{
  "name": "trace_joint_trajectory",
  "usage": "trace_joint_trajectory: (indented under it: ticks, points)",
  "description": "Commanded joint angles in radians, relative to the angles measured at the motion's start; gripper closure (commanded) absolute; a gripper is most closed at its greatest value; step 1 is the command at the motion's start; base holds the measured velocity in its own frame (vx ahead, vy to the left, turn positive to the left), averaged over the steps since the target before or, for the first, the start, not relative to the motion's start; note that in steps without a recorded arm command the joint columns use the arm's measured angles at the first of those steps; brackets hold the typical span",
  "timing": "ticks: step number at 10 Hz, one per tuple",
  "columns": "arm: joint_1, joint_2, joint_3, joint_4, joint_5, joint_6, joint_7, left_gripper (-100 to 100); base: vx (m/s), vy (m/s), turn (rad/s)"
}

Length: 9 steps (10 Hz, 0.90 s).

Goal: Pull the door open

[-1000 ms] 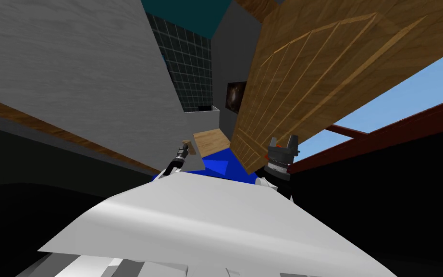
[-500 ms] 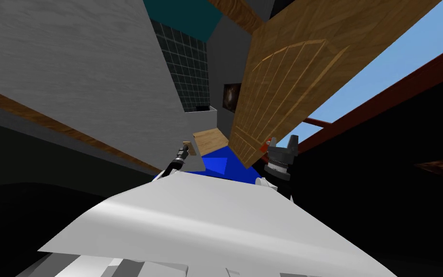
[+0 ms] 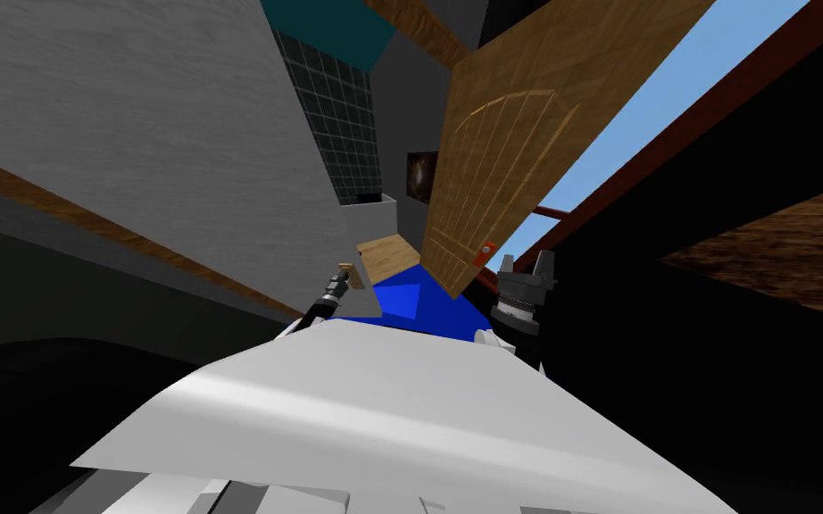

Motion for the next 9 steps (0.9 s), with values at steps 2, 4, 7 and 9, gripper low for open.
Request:
trace_joint_trajectory:
  ticks: [2,4,7,9]
  points:
    - [0.020,0.028,-0.017,0.000,0.004,-0.027,0.019,100,-0.240,0.045,-0.120]
    - [0.034,0.037,-0.027,0.002,0.004,-0.032,0.025,100,-0.131,0.039,-0.085]
    - [0.052,0.068,-0.042,0.001,0.007,-0.065,0.043,100,-0.199,0.062,-0.147]
    - [0.066,0.091,-0.053,0.000,0.009,-0.089,0.057,100,-0.222,0.054,-0.138]
